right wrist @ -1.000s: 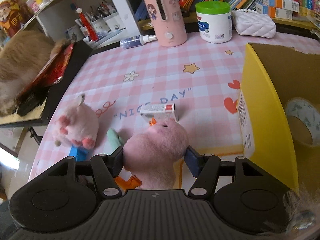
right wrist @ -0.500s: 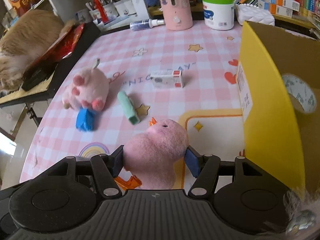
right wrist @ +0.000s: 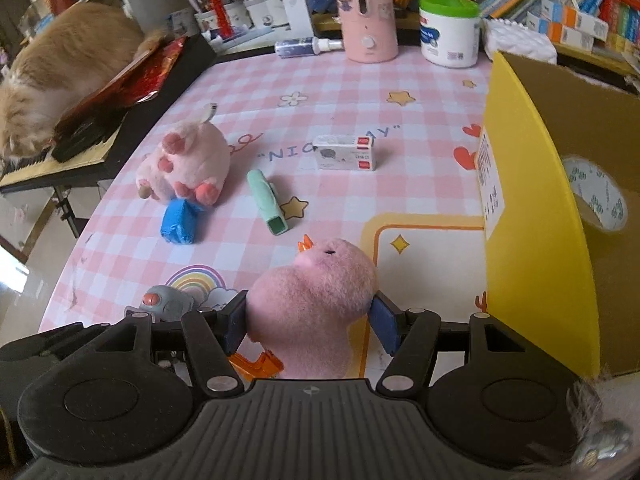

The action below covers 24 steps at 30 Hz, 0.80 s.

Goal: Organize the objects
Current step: 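Lift the pink plush toy and purple toy car toward the yellow box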

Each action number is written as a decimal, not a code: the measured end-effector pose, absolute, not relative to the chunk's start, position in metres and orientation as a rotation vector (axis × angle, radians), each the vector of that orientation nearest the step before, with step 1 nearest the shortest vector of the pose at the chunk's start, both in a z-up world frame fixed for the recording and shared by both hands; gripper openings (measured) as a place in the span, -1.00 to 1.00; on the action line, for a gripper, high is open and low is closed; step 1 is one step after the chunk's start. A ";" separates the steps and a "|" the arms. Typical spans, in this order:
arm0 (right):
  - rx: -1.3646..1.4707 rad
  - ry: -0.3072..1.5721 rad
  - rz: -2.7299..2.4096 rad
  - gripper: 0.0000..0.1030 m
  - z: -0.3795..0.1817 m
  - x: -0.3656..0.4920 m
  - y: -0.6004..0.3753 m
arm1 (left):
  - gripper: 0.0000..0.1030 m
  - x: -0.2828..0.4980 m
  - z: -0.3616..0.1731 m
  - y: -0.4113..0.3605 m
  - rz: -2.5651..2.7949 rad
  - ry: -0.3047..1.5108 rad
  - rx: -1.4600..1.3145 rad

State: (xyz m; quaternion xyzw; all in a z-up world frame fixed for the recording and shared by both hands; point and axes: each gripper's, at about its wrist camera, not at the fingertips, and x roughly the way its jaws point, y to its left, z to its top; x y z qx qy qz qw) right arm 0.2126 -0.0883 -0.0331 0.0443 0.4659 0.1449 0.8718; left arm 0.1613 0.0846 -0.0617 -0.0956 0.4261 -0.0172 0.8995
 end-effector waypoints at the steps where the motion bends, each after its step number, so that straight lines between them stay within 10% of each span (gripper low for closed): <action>1: 0.094 0.965 0.306 0.17 -0.031 0.211 -0.089 | -0.25 0.157 -0.055 0.090 -0.035 0.865 -0.228; 24: 0.069 0.868 0.337 0.17 -0.006 0.096 -0.071 | -0.25 0.034 -0.007 0.113 -0.130 0.750 -0.371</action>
